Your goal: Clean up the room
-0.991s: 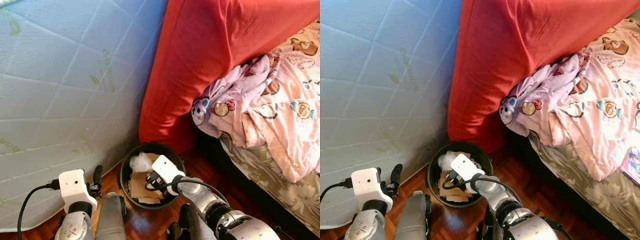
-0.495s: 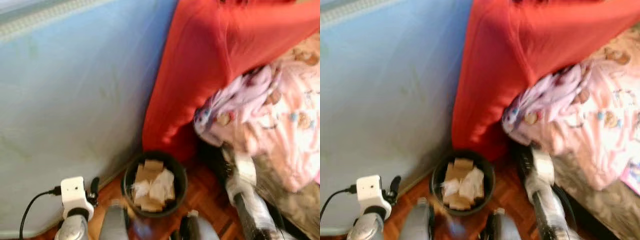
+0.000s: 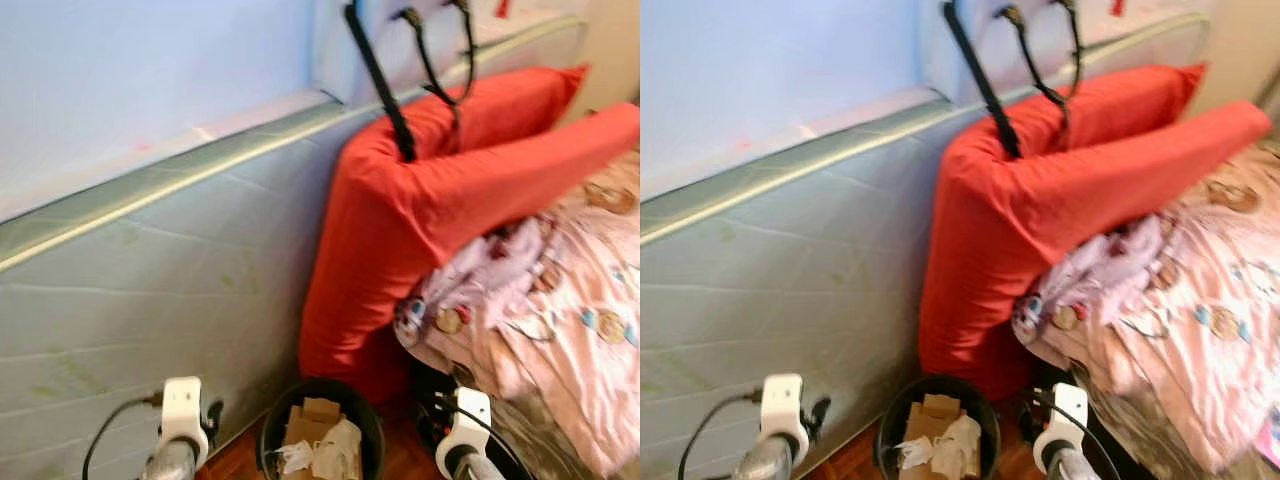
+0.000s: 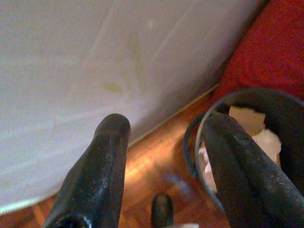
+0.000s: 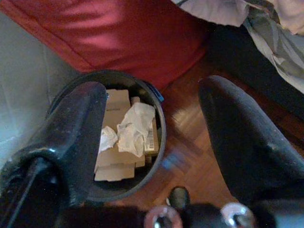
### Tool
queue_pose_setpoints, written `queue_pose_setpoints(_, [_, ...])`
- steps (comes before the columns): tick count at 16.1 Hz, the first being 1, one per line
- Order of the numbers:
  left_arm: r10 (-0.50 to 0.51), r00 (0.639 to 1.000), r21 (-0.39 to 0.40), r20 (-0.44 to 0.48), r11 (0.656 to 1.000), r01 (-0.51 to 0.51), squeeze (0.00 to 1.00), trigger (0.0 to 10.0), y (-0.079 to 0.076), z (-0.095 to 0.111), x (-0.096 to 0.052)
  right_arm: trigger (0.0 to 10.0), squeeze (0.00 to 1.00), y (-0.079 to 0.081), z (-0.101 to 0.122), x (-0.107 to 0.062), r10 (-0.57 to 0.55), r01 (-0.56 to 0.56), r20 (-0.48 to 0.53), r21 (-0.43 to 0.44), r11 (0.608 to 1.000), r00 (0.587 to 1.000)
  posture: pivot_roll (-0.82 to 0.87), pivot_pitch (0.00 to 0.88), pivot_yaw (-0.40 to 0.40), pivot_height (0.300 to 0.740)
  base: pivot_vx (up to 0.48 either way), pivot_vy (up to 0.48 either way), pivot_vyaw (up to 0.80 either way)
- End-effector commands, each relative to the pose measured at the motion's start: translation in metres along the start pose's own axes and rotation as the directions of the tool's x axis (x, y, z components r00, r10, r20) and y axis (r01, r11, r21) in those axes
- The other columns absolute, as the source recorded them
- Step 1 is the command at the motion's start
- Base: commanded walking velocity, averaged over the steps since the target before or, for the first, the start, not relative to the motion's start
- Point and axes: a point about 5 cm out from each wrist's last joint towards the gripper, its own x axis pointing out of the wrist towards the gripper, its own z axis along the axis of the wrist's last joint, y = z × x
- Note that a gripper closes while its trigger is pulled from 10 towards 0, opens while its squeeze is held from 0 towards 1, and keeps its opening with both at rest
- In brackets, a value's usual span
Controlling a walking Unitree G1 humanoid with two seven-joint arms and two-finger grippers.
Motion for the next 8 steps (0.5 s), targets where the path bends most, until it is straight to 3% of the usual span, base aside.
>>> queue_pose_setpoints(1, [-0.005, 0.999, 0.023, -0.049, 1.0, 0.007, 0.0, 10.0, 0.0, -0.012, -0.002, 10.0, 0.0, -0.006, -0.011, -0.004, -0.027, 0.026, -0.056, -0.016, 1.0, 0.998, 0.11, 0.0, -0.033, 0.74, 0.0, 0.0, 0.0])
queue_pose_setpoints(3, [-0.006, 0.995, 0.023, -0.101, 1.0, 0.008, 0.0, 10.0, -0.001, -0.022, -0.004, 10.0, 0.0, -0.013, -0.023, -0.009, -0.058, 0.051, -0.124, -0.059, 0.997, 0.991, 0.1, 0.0, -0.034, 0.74, 0.0, 0.0, 0.0])
queue_pose_setpoints(7, [0.012, 0.987, 0.013, -0.158, 1.0, -0.01, 0.0, 10.0, -0.001, -0.036, -0.008, 10.0, 0.0, -0.027, -0.036, -0.018, -0.093, 0.079, -0.188, -0.083, 0.993, 0.978, 0.09, 0.0, -0.027, 0.74, 0.0, 0.0, -0.59])
queue_pose_setpoints(8, [0.012, 0.987, 0.013, -0.16, 1.0, -0.01, 0.0, 10.0, -0.001, -0.037, -0.008, 10.0, 0.0, -0.029, -0.036, -0.019, -0.093, 0.077, -0.192, -0.09, 0.993, 0.977, 0.09, 0.0, -0.027, 0.74, 0.0, 0.0, 0.0])
